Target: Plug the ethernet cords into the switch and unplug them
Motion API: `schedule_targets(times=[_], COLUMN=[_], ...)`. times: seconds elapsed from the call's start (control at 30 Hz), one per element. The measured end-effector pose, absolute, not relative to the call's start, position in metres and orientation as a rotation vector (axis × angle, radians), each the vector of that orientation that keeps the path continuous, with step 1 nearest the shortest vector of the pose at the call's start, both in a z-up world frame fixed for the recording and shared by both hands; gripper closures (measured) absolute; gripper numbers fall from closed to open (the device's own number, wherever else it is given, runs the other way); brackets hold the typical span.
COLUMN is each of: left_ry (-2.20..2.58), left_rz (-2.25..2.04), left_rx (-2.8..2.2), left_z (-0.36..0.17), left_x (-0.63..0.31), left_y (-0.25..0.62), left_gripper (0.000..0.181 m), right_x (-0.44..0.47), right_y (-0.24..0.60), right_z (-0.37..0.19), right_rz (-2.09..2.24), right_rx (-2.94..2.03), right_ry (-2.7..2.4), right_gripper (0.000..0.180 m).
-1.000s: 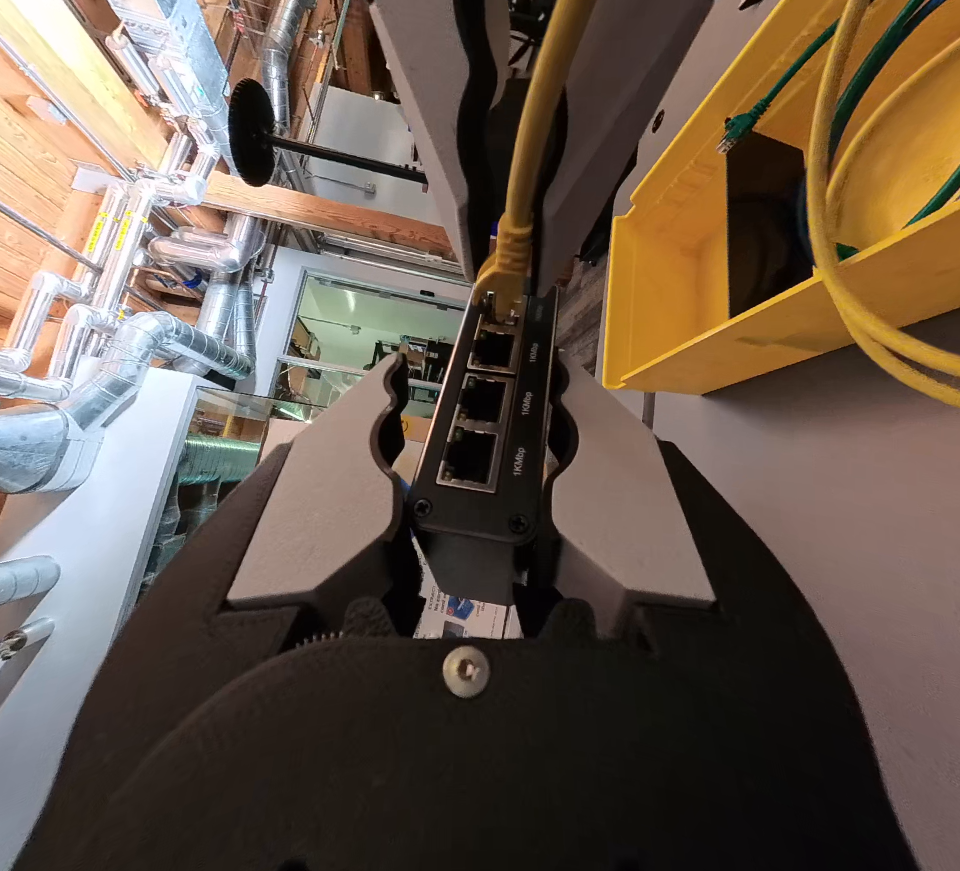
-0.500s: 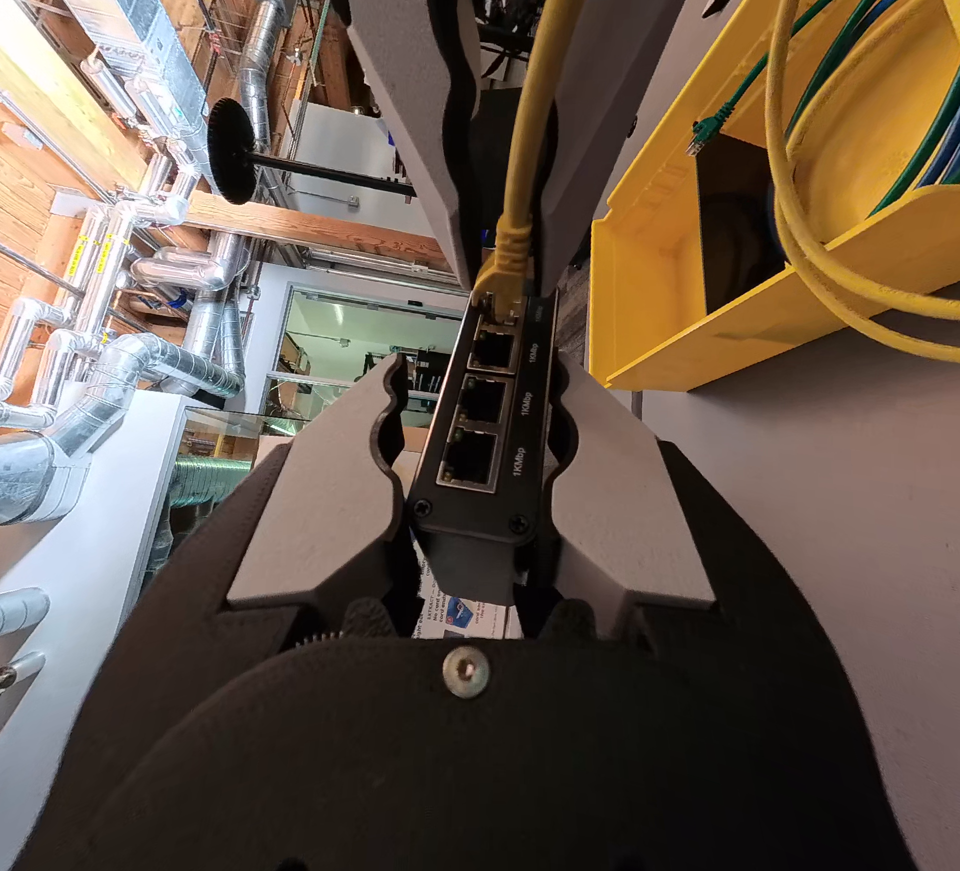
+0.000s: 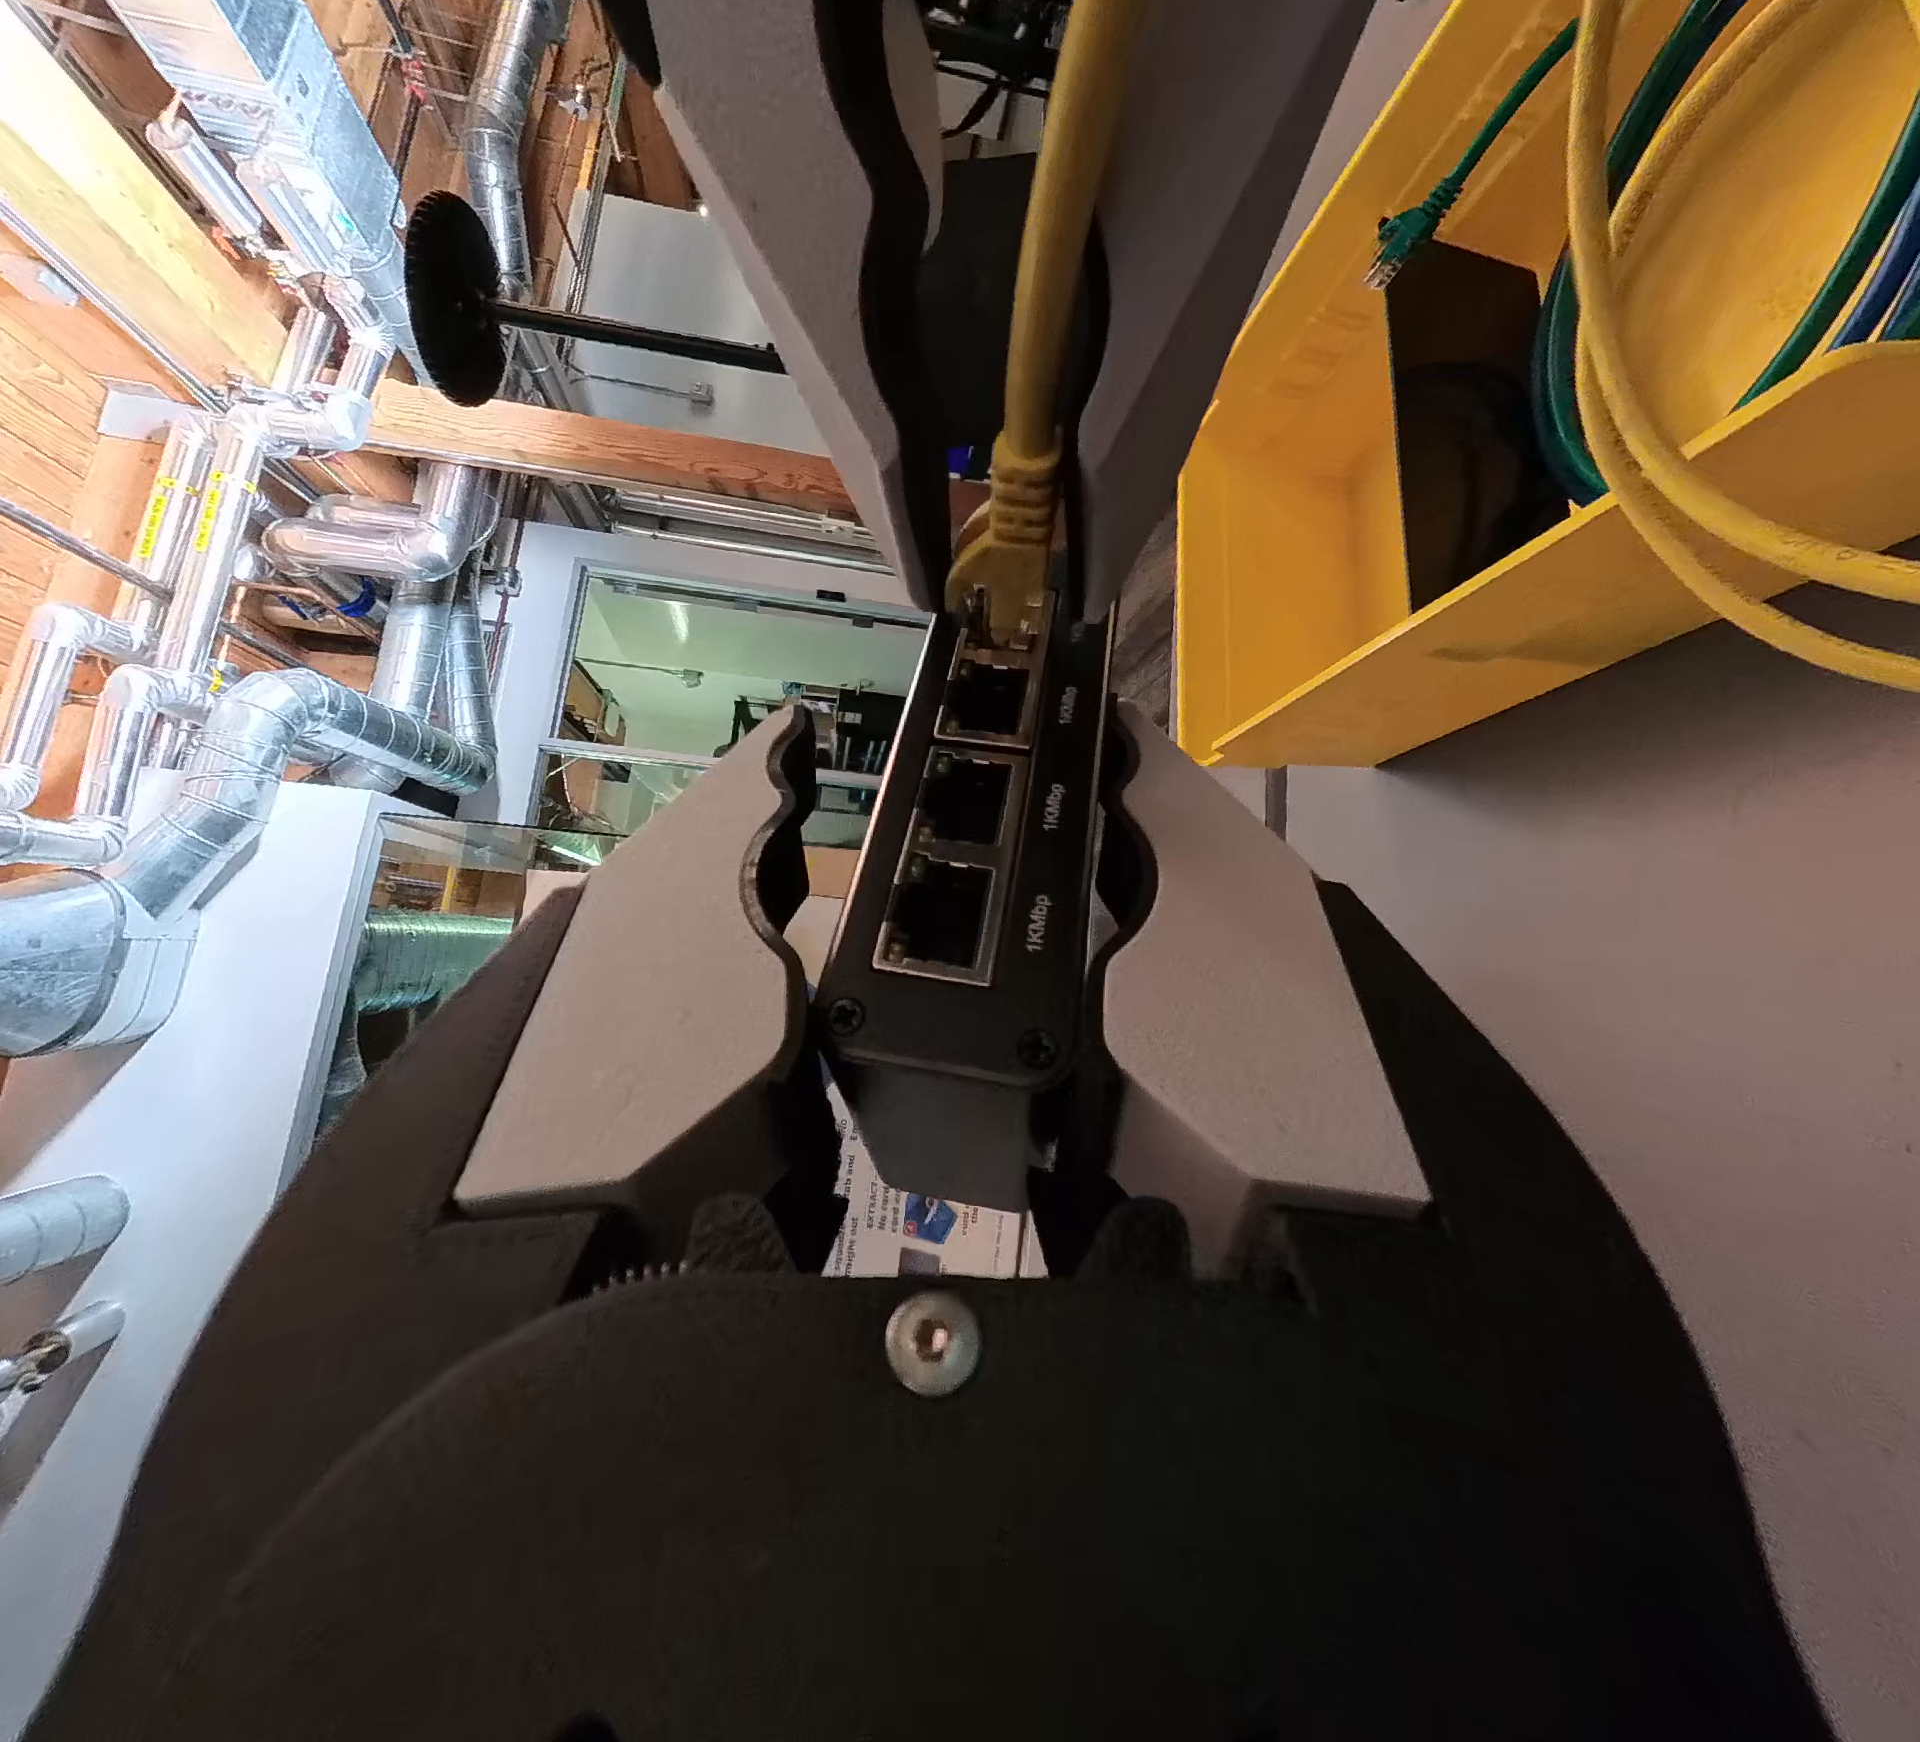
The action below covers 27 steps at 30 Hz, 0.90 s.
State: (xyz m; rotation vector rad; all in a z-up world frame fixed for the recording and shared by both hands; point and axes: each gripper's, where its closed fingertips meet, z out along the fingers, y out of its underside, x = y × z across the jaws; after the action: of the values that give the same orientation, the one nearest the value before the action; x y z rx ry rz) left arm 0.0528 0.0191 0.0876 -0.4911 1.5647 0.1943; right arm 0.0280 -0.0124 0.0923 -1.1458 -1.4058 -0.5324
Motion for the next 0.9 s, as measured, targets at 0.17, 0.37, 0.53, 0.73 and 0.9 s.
schedule_targets(times=[0.17, 0.37, 0.53, 0.73, 0.9], left_ry=[1.556, 1.544, 1.546, 1.555, 1.55], left_rz=[0.192, 0.187, 0.204, 0.217, 0.228], left_rx=[-0.488, -0.483, -0.486, -0.489, -0.482], left_z=[0.0886, 0.0909, 0.0892, 0.0859, 0.0864], left_x=[0.0529, 0.0522, 0.0519, 0.0536, 0.0543], left_y=[0.0192, 0.0178, 0.0208, 0.0236, 0.0235], left_gripper=[0.127, 0.127, 0.127, 0.127, 0.127], right_x=[0.0289, 0.0282, 0.0301, 0.0326, 0.0332], right_y=[-0.0123, -0.0137, -0.0105, -0.0078, -0.0084], right_z=[0.093, 0.0952, 0.0916, 0.0883, 0.0882], right_rz=[-0.552, -0.554, -0.522, -0.562, -0.571], right_rx=[-1.16, -1.161, -1.221, -1.205, -1.194], right_ry=[-1.396, -1.383, -1.371, -1.388, -1.394], right_gripper=[0.166, 0.166, 0.162, 0.165, 0.165])
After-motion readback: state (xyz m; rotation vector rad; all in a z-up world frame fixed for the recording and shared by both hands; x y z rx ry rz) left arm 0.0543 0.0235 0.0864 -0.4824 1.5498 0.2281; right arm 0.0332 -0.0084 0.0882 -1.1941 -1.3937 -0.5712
